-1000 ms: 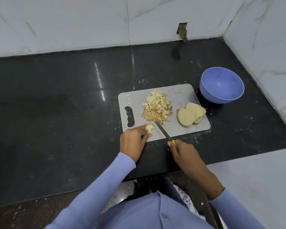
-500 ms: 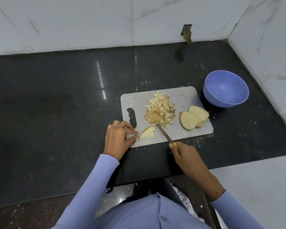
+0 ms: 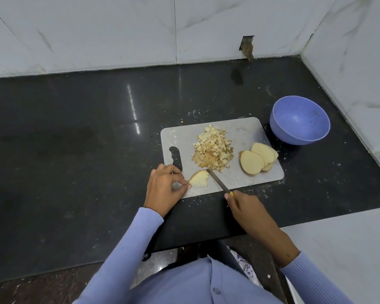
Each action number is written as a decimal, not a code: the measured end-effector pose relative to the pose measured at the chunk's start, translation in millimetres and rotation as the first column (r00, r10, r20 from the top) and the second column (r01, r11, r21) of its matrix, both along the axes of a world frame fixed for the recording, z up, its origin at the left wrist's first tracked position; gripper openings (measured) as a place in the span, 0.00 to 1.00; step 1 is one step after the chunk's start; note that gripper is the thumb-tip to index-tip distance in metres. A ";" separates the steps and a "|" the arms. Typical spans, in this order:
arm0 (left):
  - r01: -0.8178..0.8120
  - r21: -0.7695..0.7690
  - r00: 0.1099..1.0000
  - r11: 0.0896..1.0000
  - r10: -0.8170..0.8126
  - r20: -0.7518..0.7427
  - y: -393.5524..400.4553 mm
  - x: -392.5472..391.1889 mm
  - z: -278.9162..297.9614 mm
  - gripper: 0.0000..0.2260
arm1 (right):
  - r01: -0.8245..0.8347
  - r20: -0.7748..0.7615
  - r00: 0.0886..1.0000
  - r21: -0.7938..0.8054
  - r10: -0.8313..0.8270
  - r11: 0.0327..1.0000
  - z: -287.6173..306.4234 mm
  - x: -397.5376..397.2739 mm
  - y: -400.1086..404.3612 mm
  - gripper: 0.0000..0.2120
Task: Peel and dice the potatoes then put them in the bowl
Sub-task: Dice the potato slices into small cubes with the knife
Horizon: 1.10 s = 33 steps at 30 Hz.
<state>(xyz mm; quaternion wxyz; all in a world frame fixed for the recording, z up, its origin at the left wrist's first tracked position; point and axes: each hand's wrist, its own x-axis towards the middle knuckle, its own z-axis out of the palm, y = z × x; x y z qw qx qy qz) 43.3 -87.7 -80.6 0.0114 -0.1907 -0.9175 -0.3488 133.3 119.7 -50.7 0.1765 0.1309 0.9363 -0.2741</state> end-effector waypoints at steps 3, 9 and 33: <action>-0.016 0.017 0.999 1.000 0.017 -0.039 3.1 5.8 -1.5 0.03 | -0.007 -0.003 1.000 0.020 0.007 1.000 2.0 0.6 1.0 0.17; 0.056 0.044 0.998 0.997 -0.054 -0.043 6.9 4.9 -1.3 0.12 | 0.025 -0.012 1.000 -0.017 -0.026 1.000 4.9 6.4 5.9 0.17; -0.133 0.131 0.990 0.982 0.126 0.059 51.5 15.8 1.6 0.13 | 0.011 -0.039 0.999 -0.026 -0.012 1.000 7.7 2.7 -6.9 0.16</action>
